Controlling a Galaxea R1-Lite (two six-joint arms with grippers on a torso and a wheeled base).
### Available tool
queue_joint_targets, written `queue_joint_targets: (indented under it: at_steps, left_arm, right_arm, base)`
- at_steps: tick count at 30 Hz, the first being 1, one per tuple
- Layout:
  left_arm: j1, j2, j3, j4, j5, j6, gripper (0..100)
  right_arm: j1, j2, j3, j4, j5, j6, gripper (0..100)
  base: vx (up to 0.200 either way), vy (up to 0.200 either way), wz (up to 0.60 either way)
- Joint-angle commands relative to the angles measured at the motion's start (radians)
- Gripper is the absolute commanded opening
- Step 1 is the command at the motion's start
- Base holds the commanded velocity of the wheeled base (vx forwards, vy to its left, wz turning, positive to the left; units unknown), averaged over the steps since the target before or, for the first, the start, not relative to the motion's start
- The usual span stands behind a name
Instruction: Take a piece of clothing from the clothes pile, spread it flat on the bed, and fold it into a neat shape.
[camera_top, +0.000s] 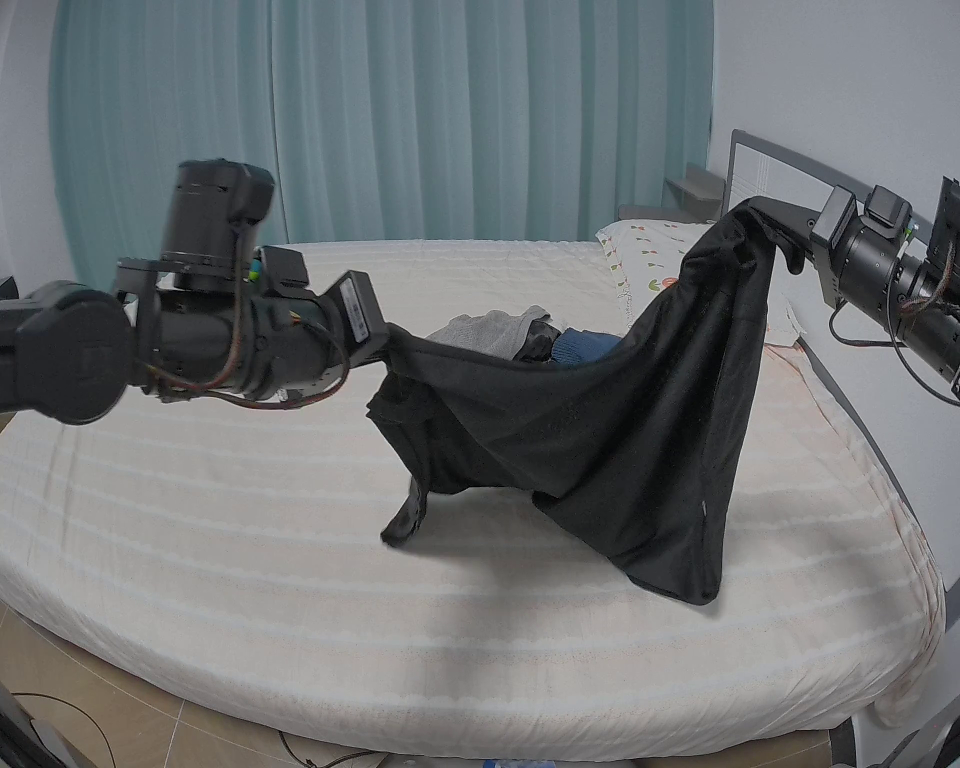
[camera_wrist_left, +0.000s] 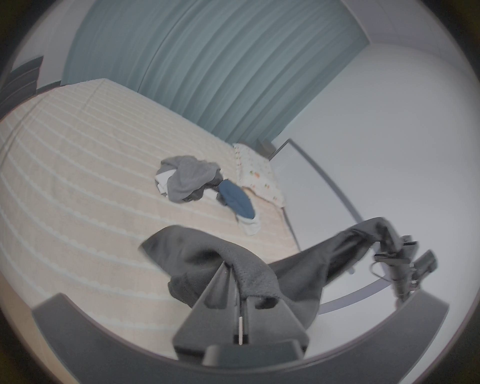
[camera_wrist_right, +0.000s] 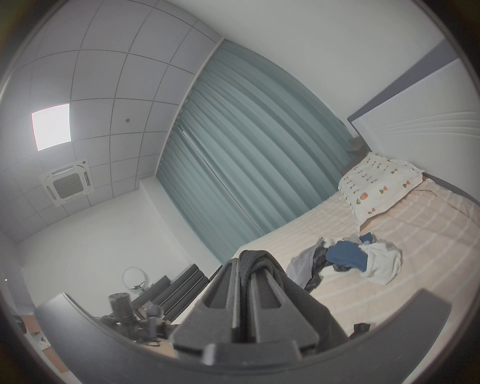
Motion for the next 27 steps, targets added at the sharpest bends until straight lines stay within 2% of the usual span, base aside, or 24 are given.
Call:
queue_joint_targets:
  at_steps: [1,5,7,8,9,12,15,18,21,27]
  left_arm:
    - [-0.011,-0.118,0.215,-0.107,-0.012,-0.081,0]
    - [-0.028,-0.086,0.344,-0.311,-0.020,-0.180,0]
    - [-0.060,-0.054,0.423,-0.406,-0.020,-0.183,0]
    - [-0.061,-0.051,0.429,-0.412,-0.020,-0.185,0]
    - [-0.074,-0.031,0.477,-0.481,-0.021,-0.190,0]
    - [-0.081,0.003,0.532,-0.560,-0.012,-0.187,0]
    - [-0.074,0.029,0.563,-0.599,-0.012,-0.188,0]
    - [-0.068,0.077,0.569,-0.630,-0.009,-0.187,0]
    - [-0.068,0.092,0.574,-0.638,-0.012,-0.191,0]
    - [-0.068,0.140,0.574,-0.649,0.003,-0.191,0]
  right_arm:
    - [0.013,0.095,0.160,-0.014,-0.021,0.009,0]
    - [0.075,0.143,0.285,-0.069,-0.029,0.058,0]
    - [0.124,0.158,0.331,-0.129,-0.030,0.115,0]
    - [0.125,0.160,0.332,-0.133,-0.030,0.118,0]
    - [0.136,0.183,0.363,-0.178,-0.033,0.157,0]
    - [0.139,0.223,0.413,-0.234,-0.035,0.169,0]
    - [0.142,0.280,0.415,-0.267,-0.061,0.166,0]
    - [0.141,0.312,0.410,-0.304,-0.121,0.164,0]
    - [0.144,0.301,0.415,-0.314,-0.132,0.163,0]
    - [0.171,0.283,0.421,-0.311,-0.132,0.161,0]
  base:
    - [0.000,0.000,0.00]
    - [0.000,0.000,0.00]
    - [0.000,0.000,0.00]
    - [0.000,0.000,0.00]
    - [0.000,0.000,0.00]
    - [0.000,0.000,0.00]
    - [0.000,0.000,0.00]
    - [0.000,0.000,0.00]
    - [0.000,0.000,0.00]
    - [-0.200,0.000,0.00]
